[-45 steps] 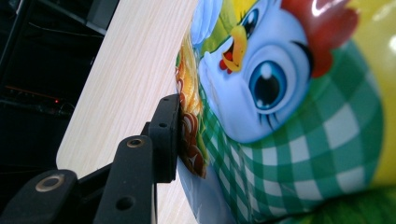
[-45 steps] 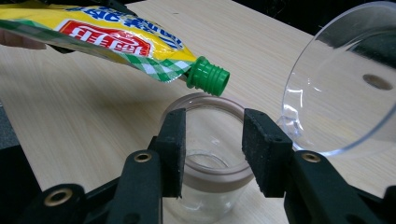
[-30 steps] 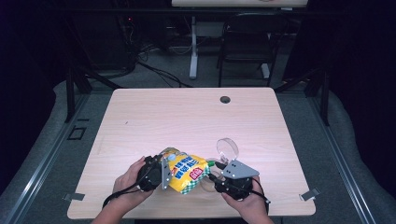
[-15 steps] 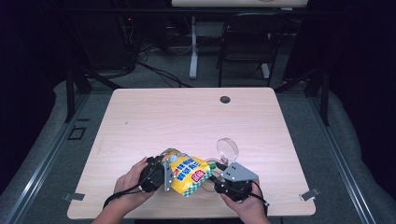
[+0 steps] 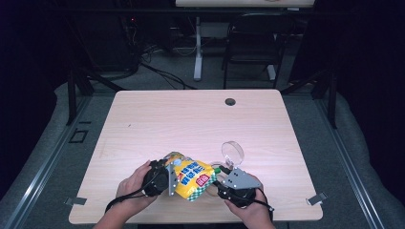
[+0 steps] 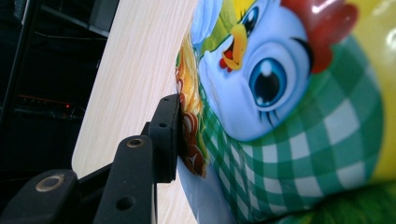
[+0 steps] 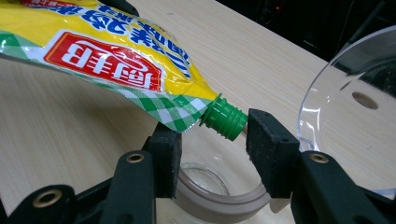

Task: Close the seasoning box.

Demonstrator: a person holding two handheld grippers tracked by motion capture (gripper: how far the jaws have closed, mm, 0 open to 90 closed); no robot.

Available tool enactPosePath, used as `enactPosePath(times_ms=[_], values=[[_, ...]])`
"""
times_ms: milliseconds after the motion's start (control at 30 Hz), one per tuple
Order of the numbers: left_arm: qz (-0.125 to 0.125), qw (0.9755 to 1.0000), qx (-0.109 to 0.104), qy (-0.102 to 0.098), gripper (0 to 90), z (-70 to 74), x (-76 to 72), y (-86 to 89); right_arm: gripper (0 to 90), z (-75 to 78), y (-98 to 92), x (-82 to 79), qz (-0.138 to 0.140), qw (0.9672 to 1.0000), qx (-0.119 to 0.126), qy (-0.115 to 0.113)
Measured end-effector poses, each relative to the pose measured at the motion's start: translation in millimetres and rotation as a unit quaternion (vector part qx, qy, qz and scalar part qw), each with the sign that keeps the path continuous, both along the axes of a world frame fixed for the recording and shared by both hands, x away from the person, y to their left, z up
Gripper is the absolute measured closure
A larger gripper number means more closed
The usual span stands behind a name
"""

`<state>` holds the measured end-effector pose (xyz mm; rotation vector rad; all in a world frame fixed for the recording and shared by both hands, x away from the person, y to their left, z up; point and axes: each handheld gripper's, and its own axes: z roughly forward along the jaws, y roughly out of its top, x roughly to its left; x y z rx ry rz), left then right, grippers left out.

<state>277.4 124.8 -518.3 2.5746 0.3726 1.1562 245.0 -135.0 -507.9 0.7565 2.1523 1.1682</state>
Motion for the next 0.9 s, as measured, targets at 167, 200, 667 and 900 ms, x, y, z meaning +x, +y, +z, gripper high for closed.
enactPosePath(times_ms=[167, 200, 667, 900], values=[[0.001, 1.0, 0.003, 0.0, 59.0, 0.0, -0.4, 1.0, 56.5, 0.0, 2.6, -1.2, 0.002, 0.9999, -0.013, -0.01], [0.001, 1.0, 0.003, 0.0, 59.0, 0.0, -0.4, 1.0, 56.5, 0.0, 2.6, -1.2, 0.002, 0.9999, -0.013, -0.01], [0.001, 0.999, 0.036, -0.026, 59.0, 3.1, -1.8, -1.1, 59.0, -2.4, 4.3, -0.1, 0.0, 0.9997, -0.024, -0.007], [-0.001, 0.9983, 0.043, -0.038, 59.0, 3.3, -3.0, -2.2, 59.0, -3.2, 3.8, -0.3, 0.0, 0.9997, -0.022, -0.006]])
